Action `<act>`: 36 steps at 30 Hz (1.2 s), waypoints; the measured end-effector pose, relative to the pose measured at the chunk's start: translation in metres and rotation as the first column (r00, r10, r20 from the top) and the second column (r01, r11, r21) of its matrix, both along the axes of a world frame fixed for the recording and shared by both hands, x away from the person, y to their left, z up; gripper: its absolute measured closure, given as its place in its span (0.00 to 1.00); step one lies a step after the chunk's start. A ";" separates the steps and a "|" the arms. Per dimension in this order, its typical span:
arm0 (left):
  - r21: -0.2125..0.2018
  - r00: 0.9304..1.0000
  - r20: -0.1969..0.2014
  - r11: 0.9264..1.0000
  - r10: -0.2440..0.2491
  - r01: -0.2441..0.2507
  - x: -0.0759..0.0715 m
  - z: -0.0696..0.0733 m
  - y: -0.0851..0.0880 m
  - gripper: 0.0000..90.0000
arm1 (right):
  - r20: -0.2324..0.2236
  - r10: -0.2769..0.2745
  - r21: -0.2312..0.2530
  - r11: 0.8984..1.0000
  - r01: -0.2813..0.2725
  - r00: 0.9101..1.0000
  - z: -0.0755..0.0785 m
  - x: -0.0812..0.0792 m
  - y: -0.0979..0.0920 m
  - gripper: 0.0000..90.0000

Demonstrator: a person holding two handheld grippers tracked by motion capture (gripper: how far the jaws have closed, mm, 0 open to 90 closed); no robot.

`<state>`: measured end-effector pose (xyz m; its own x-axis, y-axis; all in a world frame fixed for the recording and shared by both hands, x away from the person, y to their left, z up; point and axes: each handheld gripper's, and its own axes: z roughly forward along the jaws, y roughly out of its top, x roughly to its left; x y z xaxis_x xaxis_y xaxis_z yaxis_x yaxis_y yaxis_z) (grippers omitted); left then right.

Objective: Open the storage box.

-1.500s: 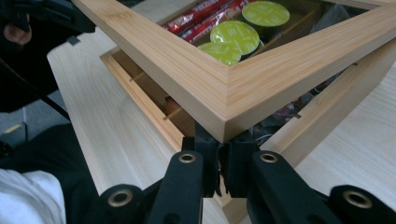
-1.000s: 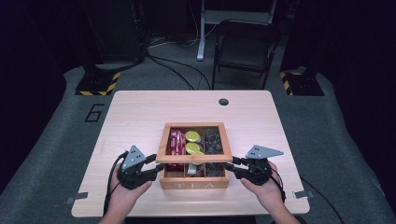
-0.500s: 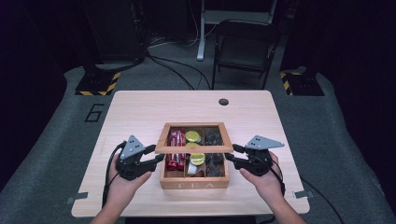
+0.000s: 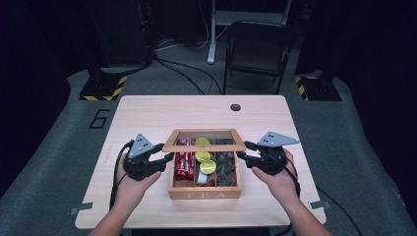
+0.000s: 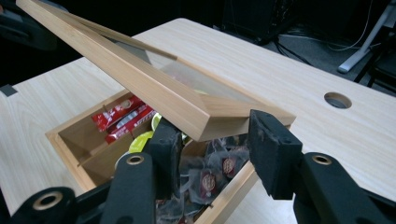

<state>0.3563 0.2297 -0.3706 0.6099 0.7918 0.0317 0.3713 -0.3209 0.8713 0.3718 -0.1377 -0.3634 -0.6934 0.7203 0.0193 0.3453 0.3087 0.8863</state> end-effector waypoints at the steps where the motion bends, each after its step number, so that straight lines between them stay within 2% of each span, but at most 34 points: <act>1: 0.006 1.000 0.002 1.000 0.006 -0.006 0.003 -0.001 -0.001 0.55 | 0.003 -0.002 0.000 1.000 0.002 1.000 0.002 0.001 0.000 0.61; 4: 0.011 1.000 -0.002 1.000 0.018 -0.018 0.011 -0.004 -0.001 0.53 | 0.009 0.002 0.003 1.000 -0.002 1.000 0.007 0.005 0.000 0.62; 10: -0.022 0.999 -0.014 0.999 0.041 -0.042 0.027 -0.007 -0.002 0.52 | 0.014 0.003 0.010 1.000 -0.003 1.000 0.012 0.011 0.000 0.62; 13: -0.033 0.999 -0.003 0.998 0.046 -0.046 0.032 -0.007 -0.004 0.53 | 0.008 0.001 0.018 1.000 -0.001 1.000 0.013 0.012 -0.001 0.62; 17: -0.030 0.998 0.042 0.999 0.045 -0.044 0.034 -0.002 -0.004 0.62 | 0.009 0.010 0.025 1.000 -0.011 1.000 0.015 0.016 -0.001 0.61; 19: -0.020 0.998 0.050 0.999 0.041 -0.041 0.035 0.000 -0.004 0.62 | 0.022 0.003 0.029 1.000 -0.004 1.000 0.015 0.017 -0.002 0.61; 21: -0.027 0.997 0.060 0.998 0.051 -0.050 0.036 0.000 -0.005 0.63 | 0.029 -0.005 0.024 1.000 0.004 1.000 0.015 0.018 -0.001 0.59; 24: -0.026 0.997 0.055 0.998 0.054 -0.052 0.038 0.002 -0.005 0.63 | 0.008 -0.003 0.004 1.000 0.003 1.000 0.012 0.024 0.000 0.56; 26: -0.019 0.997 0.052 0.998 0.055 -0.054 0.039 0.004 -0.006 0.64 | 0.009 -0.006 -0.008 1.000 0.006 1.000 0.009 0.029 0.000 0.55; 30: -0.036 0.997 0.042 0.997 0.065 -0.063 0.045 0.008 -0.005 0.64 | 0.011 -0.029 -0.023 0.999 0.029 1.000 0.003 0.040 0.002 0.54; 36: -0.044 0.998 0.025 0.997 0.064 -0.063 0.053 0.014 -0.004 0.65 | 0.007 -0.048 -0.010 0.999 0.048 0.999 -0.005 0.060 0.003 0.54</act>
<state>0.4088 0.2261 -0.3568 0.5580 0.8298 0.0119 0.3662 -0.2591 0.8938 0.4319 -0.1350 -0.3681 -0.6581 0.7529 0.0073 0.3542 0.3010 0.8854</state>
